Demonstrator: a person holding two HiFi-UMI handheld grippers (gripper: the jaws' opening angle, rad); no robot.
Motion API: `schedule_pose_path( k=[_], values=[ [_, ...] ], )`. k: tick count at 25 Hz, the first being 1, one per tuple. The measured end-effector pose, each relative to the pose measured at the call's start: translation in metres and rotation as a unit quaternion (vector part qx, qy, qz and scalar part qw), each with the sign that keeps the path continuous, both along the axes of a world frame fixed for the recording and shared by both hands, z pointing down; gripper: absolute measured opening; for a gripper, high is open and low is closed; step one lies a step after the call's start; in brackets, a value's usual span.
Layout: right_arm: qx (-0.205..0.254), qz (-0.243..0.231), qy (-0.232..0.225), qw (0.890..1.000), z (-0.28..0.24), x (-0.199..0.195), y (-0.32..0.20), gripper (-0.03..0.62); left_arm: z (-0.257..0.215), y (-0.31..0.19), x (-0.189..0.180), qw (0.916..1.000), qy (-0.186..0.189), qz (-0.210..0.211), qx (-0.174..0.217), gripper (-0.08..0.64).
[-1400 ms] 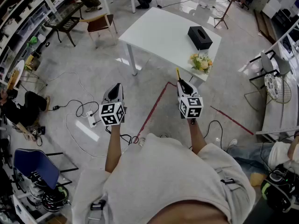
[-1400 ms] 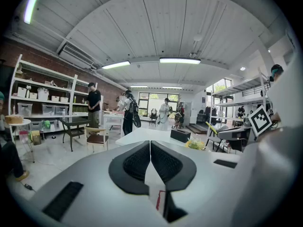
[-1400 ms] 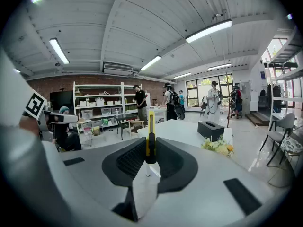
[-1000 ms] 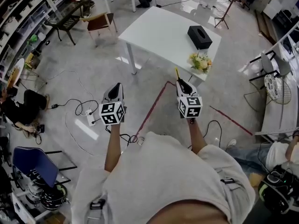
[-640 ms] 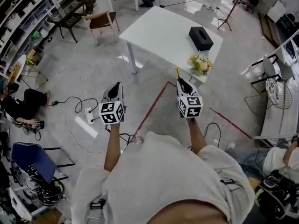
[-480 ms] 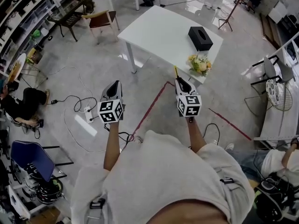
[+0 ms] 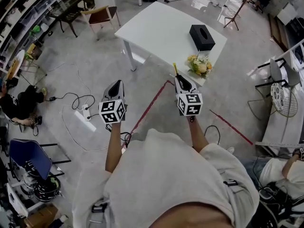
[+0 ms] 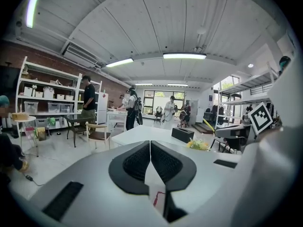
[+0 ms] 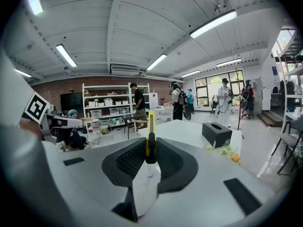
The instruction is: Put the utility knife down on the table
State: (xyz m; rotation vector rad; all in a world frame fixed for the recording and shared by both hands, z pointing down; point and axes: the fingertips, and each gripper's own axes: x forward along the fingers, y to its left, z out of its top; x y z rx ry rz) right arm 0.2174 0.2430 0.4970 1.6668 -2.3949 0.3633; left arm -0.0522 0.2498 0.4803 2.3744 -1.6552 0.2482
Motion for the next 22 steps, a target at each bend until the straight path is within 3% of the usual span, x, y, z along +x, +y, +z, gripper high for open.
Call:
schedule_pose_path(
  k=[12,22],
  values=[
    [-0.017,0.000,-0.003,1.000,0.021,-0.003,-0.034,0.083,0.019,-0.036,0.000,0.9999,0.001,0.001,-0.014,0.023],
    [-0.021,0.016,0.010,1.000,0.027,-0.017,-0.111,0.083,0.028,-0.124,-0.014,0.9996,0.010,0.022,-0.015,0.023]
  ],
)
